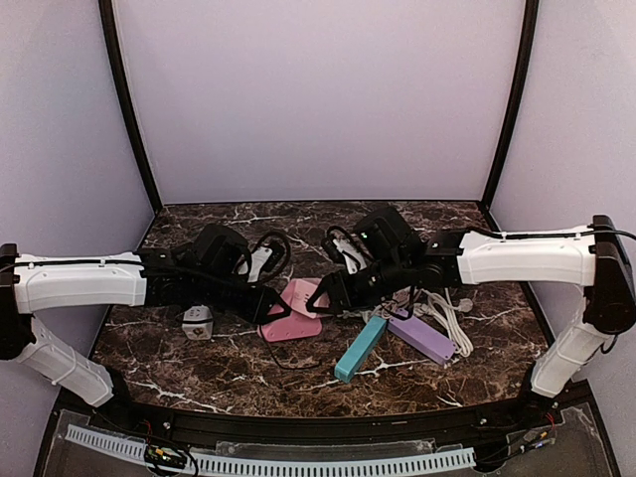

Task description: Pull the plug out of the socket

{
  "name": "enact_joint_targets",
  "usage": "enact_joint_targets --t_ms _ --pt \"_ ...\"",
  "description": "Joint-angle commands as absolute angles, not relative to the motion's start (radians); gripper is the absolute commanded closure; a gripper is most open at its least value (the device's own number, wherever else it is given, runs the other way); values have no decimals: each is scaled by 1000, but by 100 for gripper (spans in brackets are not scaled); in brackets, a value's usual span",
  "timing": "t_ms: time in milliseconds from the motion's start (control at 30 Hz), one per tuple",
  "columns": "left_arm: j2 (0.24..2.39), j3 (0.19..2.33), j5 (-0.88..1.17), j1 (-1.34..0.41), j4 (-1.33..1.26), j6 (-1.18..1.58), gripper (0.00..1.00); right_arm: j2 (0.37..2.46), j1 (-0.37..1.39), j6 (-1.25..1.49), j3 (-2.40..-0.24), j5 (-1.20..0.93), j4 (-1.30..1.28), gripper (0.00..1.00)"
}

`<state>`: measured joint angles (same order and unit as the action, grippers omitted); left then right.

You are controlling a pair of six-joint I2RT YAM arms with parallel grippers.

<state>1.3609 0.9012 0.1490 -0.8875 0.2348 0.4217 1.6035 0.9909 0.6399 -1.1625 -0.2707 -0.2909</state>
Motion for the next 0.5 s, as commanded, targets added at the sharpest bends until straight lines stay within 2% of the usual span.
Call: enact_joint_targets --t_ms 0,233,467 --pt "1322 899 139 -869 262 407 99 1572 949 614 -1176 -229 -372 100" --pt "1300 882 222 -869 259 290 99 1563 890 552 -1169 -351 -367 100" --pt "1270 875 196 -869 263 279 99 1559 881 560 -1168 -333 -366 100"
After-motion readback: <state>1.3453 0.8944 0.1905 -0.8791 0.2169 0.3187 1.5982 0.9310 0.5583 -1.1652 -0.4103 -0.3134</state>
